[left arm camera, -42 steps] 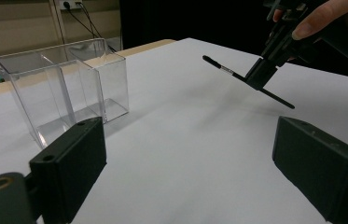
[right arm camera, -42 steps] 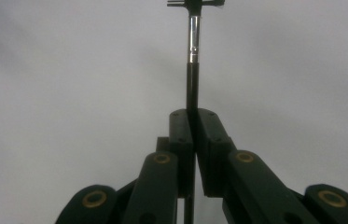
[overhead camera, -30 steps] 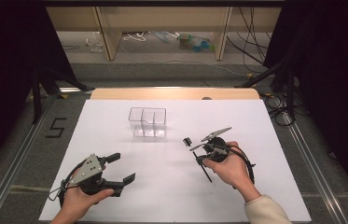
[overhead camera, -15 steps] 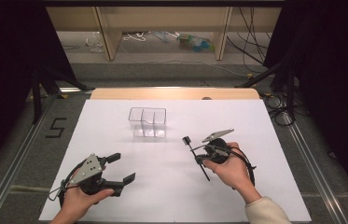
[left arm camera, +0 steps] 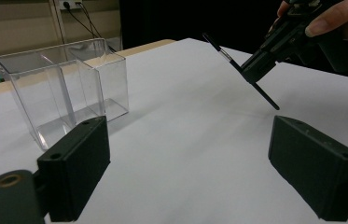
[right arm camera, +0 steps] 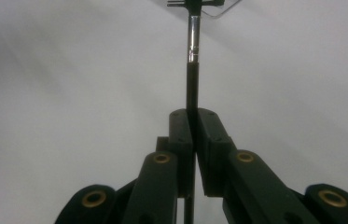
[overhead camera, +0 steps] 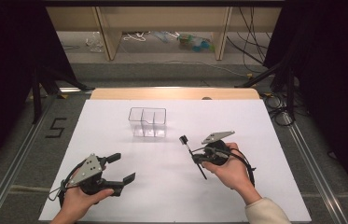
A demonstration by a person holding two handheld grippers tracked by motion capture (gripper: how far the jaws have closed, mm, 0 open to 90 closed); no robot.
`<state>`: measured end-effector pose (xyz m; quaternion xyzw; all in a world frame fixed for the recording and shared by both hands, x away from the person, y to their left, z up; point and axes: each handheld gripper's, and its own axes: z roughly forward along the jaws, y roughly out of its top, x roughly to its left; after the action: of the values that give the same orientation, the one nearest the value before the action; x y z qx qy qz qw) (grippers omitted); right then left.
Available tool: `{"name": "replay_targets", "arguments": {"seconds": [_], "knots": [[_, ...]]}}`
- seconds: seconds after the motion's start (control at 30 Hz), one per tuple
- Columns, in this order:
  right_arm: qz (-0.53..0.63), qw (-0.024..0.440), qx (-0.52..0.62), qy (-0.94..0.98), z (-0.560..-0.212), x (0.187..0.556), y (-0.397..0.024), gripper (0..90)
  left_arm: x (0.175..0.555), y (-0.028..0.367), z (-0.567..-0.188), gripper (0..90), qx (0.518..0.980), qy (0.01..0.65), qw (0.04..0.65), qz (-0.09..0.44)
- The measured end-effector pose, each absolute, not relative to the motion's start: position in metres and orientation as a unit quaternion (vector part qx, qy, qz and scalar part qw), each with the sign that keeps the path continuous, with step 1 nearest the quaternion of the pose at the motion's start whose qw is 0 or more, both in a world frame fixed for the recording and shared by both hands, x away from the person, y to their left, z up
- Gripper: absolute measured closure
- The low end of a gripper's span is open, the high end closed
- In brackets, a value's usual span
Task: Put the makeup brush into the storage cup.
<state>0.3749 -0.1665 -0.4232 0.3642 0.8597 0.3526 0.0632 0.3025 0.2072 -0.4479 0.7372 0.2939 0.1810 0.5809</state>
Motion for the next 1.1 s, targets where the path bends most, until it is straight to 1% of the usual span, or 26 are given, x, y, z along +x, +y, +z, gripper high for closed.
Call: {"name": "replay_targets", "arguments": {"seconds": [0.2, 0.3, 0.6, 1.1], "knots": [[0.381, 0.077, 0.347, 0.853, -0.4227, 0.3737, -0.1652, 85.8, 0.3026, 0.2073, -0.4478, 12.6, 0.737, 0.293, 0.581, 0.181], [0.393, 0.064, 0.34, 0.852, -0.4217, 0.3724, -0.1637, 85.8, 0.3025, 0.2072, -0.4476, 12.7, 0.736, 0.293, 0.582, 0.181], [0.418, 0.081, 0.318, 0.847, -0.4223, 0.371, -0.1629, 85.8, 0.3025, 0.2072, -0.4478, 12.9, 0.737, 0.294, 0.582, 0.181], [0.448, 0.088, 0.297, 0.839, -0.425, 0.3671, -0.1601, 85.8, 0.3025, 0.2074, -0.4477, 13.0, 0.737, 0.293, 0.582, 0.181]]}}
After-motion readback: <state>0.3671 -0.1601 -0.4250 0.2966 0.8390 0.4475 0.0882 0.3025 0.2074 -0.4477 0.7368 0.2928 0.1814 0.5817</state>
